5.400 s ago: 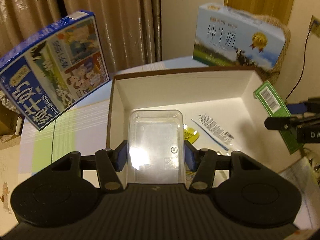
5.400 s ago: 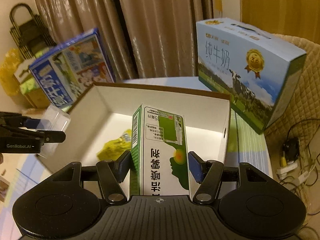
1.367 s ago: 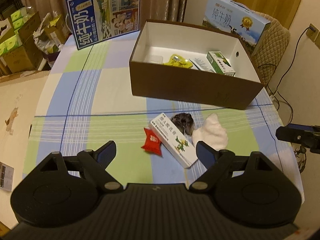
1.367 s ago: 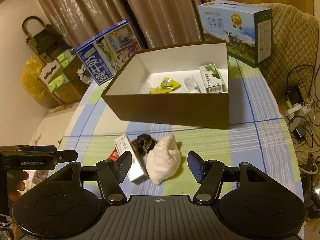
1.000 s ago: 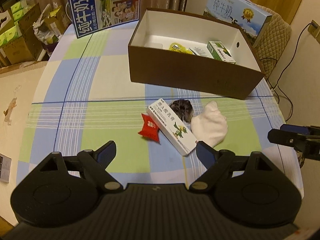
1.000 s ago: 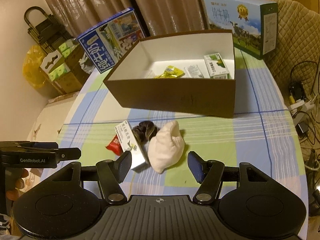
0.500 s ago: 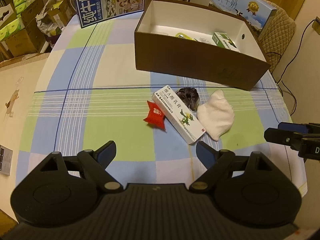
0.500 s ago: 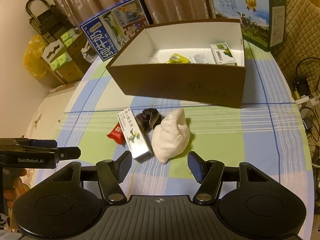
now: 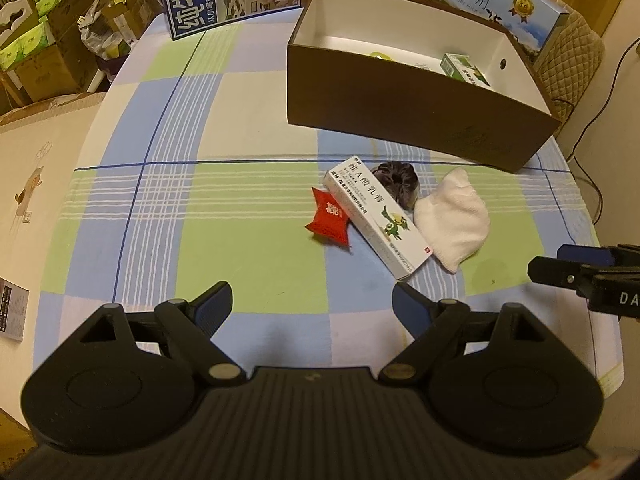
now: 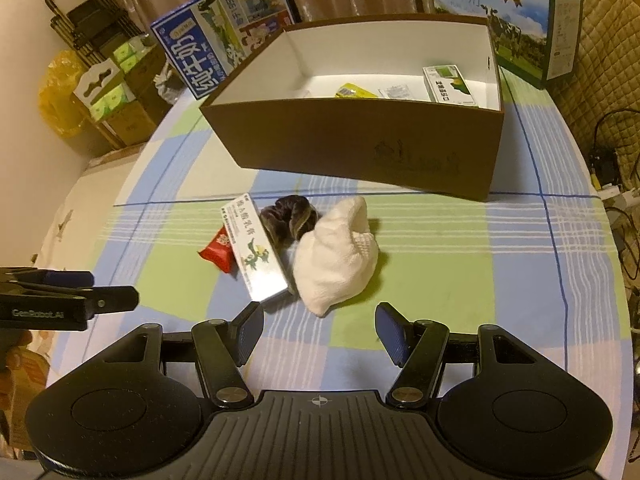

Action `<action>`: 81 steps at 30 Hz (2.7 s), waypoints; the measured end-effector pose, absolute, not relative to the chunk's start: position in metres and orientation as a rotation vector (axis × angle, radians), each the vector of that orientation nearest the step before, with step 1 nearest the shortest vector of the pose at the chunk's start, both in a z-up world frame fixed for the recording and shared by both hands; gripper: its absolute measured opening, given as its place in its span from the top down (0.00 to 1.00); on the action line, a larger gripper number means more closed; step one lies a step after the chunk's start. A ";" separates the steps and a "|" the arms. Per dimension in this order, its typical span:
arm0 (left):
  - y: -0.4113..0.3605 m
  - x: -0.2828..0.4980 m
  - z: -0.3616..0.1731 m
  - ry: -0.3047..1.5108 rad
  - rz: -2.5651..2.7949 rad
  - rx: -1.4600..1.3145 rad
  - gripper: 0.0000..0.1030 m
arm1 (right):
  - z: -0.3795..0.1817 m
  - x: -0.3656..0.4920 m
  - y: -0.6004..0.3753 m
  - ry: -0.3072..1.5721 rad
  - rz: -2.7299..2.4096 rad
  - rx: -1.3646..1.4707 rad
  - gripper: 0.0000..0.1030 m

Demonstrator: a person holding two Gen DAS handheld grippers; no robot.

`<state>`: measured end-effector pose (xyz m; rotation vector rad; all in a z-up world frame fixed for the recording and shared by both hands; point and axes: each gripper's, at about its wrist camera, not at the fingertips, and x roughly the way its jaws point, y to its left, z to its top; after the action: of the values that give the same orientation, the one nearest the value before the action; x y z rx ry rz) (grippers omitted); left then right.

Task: Organize objects
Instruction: 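Grasp the white cloth with the right tool while the left tool grasps the red packet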

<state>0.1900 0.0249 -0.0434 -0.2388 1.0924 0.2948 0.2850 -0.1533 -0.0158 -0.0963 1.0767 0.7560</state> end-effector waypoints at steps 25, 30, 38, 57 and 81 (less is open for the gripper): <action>0.048 0.206 -0.071 1.148 0.327 -0.255 0.18 | -0.063 0.324 -0.107 1.029 0.750 -0.221 0.42; 0.052 0.209 -0.075 1.148 0.330 -0.262 0.18 | -0.079 0.336 -0.095 1.042 0.747 -0.223 0.42; 0.046 0.221 -0.081 1.138 0.296 -0.261 0.18 | -0.094 0.340 -0.088 1.027 0.758 -0.245 0.43; 0.038 0.272 -0.129 1.123 0.165 -0.083 0.29 | -0.083 0.361 -0.184 1.065 0.539 -0.063 0.71; 0.053 0.285 -0.153 1.144 0.105 -0.084 0.74 | -0.085 0.362 -0.197 1.079 0.502 -0.058 0.71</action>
<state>0.2846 0.0534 -0.1532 -0.0840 1.1436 0.1053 0.3625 -0.1967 -0.0846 -0.0582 1.0785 0.5021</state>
